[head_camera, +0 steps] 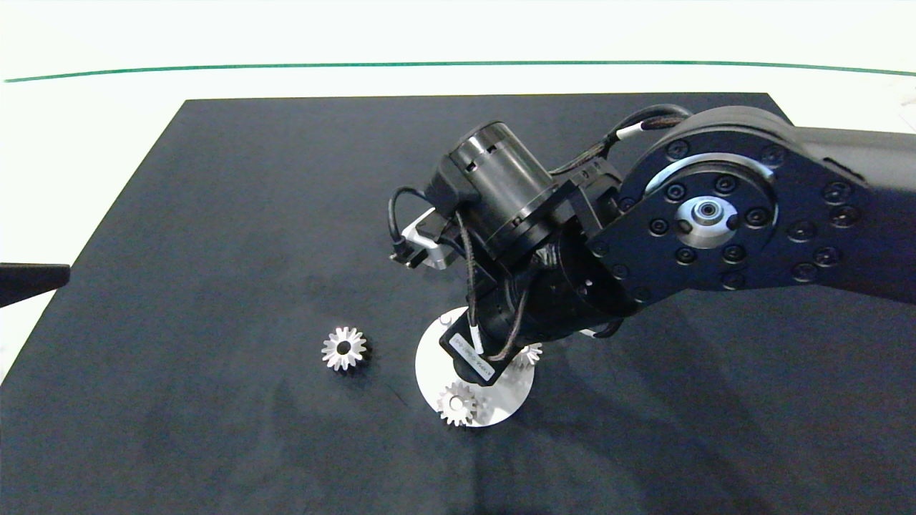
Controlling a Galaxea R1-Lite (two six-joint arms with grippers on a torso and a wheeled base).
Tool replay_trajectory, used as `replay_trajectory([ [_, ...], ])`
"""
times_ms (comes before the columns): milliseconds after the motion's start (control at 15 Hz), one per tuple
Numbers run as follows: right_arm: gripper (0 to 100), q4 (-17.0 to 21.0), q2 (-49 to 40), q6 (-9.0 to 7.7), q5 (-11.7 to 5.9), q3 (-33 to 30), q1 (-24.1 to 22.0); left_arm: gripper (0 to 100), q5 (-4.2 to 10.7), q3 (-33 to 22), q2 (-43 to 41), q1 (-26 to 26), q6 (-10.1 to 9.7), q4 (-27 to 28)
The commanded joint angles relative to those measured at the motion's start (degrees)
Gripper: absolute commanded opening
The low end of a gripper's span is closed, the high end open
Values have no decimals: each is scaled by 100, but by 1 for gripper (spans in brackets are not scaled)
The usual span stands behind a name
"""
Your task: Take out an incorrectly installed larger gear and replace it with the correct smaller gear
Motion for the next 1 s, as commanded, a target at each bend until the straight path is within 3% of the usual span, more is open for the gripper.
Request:
replay_trajectory([
  [67,22,27,109,-3,-8,-1,1,100,10,-1,-1,0,-1,25],
  [467,22,9,74,6,10,-1,-8,100,10,-1,-1,0,-1,25],
  [1000,22,-378,30,6,1,-1,-17,100,10,-1,-18,-9,-1,16],
])
